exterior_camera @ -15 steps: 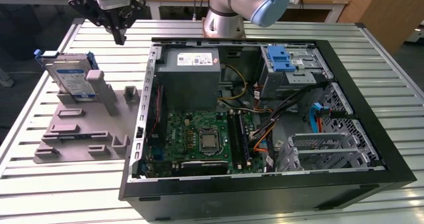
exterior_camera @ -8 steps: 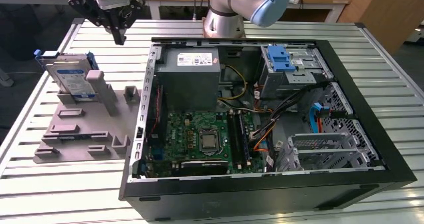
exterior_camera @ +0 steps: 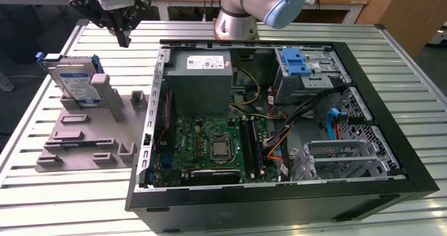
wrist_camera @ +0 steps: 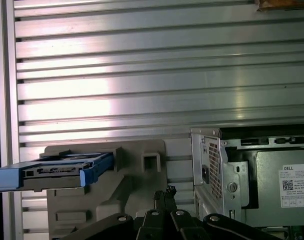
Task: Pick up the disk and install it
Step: 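Reach for the disk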
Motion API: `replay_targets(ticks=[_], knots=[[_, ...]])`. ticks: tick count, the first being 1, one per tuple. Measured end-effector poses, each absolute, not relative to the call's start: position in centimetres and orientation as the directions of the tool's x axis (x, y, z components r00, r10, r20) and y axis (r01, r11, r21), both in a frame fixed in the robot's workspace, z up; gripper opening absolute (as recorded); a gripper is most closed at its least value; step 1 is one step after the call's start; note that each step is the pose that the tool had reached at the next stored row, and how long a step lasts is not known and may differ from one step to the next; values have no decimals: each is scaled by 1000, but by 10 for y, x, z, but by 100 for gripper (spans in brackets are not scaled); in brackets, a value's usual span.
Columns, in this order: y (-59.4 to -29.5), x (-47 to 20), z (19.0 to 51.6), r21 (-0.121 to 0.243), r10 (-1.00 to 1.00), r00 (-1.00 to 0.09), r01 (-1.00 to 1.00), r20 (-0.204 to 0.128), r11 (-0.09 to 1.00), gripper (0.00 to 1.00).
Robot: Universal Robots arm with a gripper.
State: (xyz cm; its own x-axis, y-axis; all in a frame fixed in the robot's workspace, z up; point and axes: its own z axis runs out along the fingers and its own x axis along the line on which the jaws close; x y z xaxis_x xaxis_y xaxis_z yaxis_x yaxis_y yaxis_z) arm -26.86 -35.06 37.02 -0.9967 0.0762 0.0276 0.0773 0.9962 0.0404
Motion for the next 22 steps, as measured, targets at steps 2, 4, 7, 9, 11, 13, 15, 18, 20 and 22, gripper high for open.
replay_targets(ticks=[2, 4, 7, 9, 11, 13, 15, 18, 20, 22], knots=[[-351, -269, 370, 40, 76, -997, 77, 28, 996, 11], [-351, -269, 370, 40, 76, -997, 77, 28, 996, 11], [-351, -270, 370, 40, 76, -997, 77, 28, 996, 11], [-351, -271, 370, 40, 76, -997, 77, 28, 996, 11], [-351, -271, 370, 40, 76, -997, 77, 28, 996, 11], [-351, -271, 370, 40, 76, -997, 77, 28, 996, 11], [-351, -273, 370, 40, 76, -997, 77, 28, 996, 11], [-351, -273, 370, 40, 76, -997, 77, 28, 996, 11], [-351, -274, 370, 40, 76, -997, 77, 28, 996, 11], [-351, -275, 370, 40, 76, -997, 77, 28, 996, 11]])
